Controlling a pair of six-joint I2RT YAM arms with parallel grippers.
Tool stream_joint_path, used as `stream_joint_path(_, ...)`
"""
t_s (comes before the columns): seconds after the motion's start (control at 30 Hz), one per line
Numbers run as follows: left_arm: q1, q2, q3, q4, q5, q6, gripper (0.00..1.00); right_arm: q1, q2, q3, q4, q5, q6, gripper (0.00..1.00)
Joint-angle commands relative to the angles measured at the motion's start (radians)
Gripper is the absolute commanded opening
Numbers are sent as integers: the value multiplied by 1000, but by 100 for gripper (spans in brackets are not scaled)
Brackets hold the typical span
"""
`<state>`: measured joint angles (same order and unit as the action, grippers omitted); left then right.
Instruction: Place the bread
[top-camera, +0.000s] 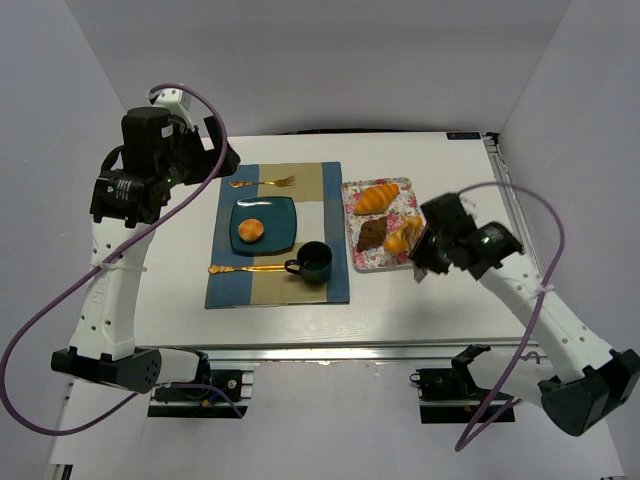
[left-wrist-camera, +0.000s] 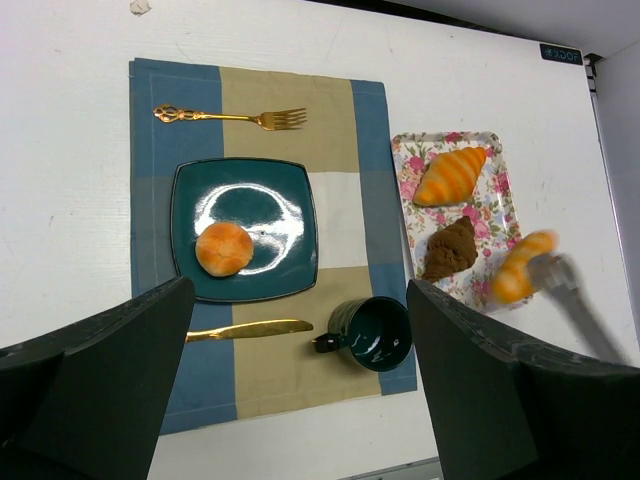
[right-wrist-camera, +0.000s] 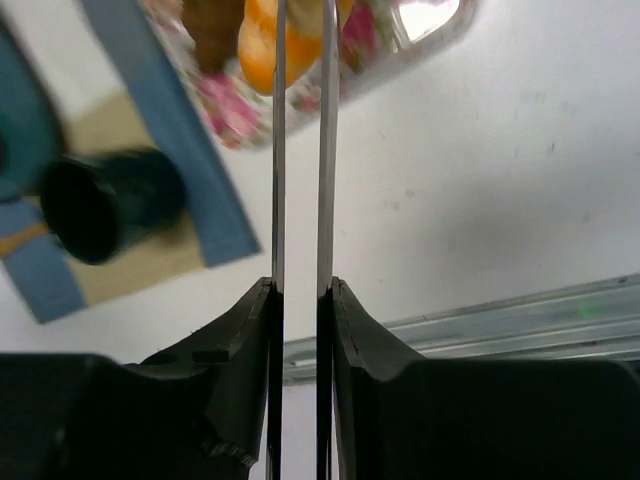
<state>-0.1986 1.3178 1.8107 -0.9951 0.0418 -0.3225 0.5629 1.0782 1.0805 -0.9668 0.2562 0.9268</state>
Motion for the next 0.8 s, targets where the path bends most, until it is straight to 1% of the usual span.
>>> stream_joint_path(0.0,-2,-40,-10,4,12,0,98,-4,37,391,-107,166,-83,24)
stream_joint_path(0.03,-2,-40,-10,6,13,-3,98,-4,92,459,-137,170,-141,22)
stream_joint_path(0.07,-2,-38,-11,9,13,-4,98,-4,120,519,-144,151,-166,22)
stream_joint_path(0.1,-2,-40,-11,10,15,-6,98,-4,173,603,-127,126,-190,22)
stream_joint_path(0.13,-2,-38,-13,12,15,-6,98,-4,196,627,-103,88,-212,21)
stream_joint_path(0.17,-2,-40,-13,12,15,-6,98,-4,216,636,-72,-7,-241,21)
stream_joint_path(0.2,-2,-38,-11,12,12,-6,98,-3,232,633,18,-56,-253,21)
stream_joint_path(0.23,-2,-43,-13,12,9,-6,98,-1,262,606,66,-151,-259,22)
stream_joint_path(0.27,-2,-45,-13,12,6,-6,98,5,278,593,107,-190,-256,22)
stream_joint_path(0.3,-4,-45,-14,9,4,-4,98,14,299,582,184,-214,-256,22)
stream_joint_path(0.4,-2,-49,-13,6,-5,0,98,64,406,602,281,-247,-276,22)
stream_joint_path(0.43,-2,-49,-14,6,-5,2,98,81,475,627,289,-247,-285,22)
stream_joint_path(0.47,-2,-49,-14,4,-5,3,98,115,514,695,295,-247,-299,22)
stream_joint_path(0.5,-2,-51,-14,3,-8,3,98,133,595,735,296,-247,-330,22)
stream_joint_path(0.57,-2,-51,-16,4,-8,5,98,176,681,829,280,-247,-353,22)
stream_joint_path(0.6,-2,-51,-16,3,-10,7,98,190,762,922,254,-247,-373,22)
stream_joint_path(0.67,-2,-51,-13,-2,-13,10,98,218,836,1043,221,-247,-393,22)
stream_joint_path(0.7,-2,-51,-13,-4,-14,10,98,226,894,1073,189,-247,-399,22)
stream_joint_path(0.77,-2,-51,-11,-7,-17,14,98,239,930,1105,162,-235,-413,22)
